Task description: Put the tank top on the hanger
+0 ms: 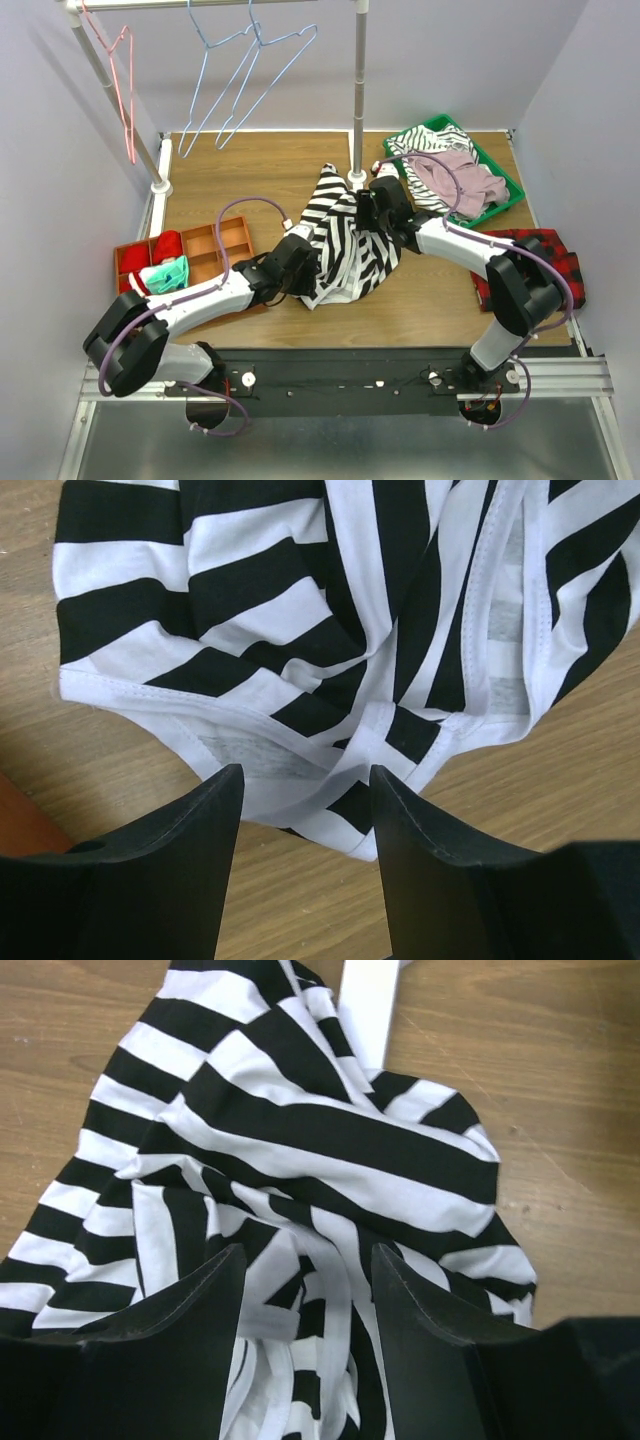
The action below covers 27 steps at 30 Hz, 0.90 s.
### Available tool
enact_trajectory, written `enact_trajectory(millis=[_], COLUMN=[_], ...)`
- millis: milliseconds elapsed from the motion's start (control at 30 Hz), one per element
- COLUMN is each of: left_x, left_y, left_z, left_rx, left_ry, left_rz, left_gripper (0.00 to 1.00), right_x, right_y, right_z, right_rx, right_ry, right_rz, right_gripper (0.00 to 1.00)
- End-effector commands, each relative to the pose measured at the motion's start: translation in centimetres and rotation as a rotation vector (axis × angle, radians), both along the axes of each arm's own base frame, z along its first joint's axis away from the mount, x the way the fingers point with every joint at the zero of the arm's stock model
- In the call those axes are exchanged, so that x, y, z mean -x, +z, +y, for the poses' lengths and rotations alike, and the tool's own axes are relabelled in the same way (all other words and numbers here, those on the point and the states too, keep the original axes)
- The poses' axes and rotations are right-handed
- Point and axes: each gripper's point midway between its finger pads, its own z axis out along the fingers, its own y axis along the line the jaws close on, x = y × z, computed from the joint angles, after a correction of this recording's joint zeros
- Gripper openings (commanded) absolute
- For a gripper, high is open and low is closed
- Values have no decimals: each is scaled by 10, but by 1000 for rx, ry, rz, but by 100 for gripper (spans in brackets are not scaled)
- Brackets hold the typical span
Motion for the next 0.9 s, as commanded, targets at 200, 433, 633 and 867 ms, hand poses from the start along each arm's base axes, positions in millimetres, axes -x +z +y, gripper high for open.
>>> enact_trajectory(millis=[200,433,633,867], left_x=[8,14,13,4], left_y=[-15,-20,6,67], left_z=[-19,-21,-9,12], left_rx=[43,78,82,170], left_ry=[-91,-90,-46,106], left_rz=[43,65,14,-119], left_gripper=[61,38,5,0], right_x=[14,19,18,23], right_y=[2,-22,-17,39], right_z=[39,40,25,-5], right_rx=[-151,-142,-98,-100], right_ry=[171,173,112,-12], right_rz=[49,106,97,3], right_gripper=[62,61,24,1])
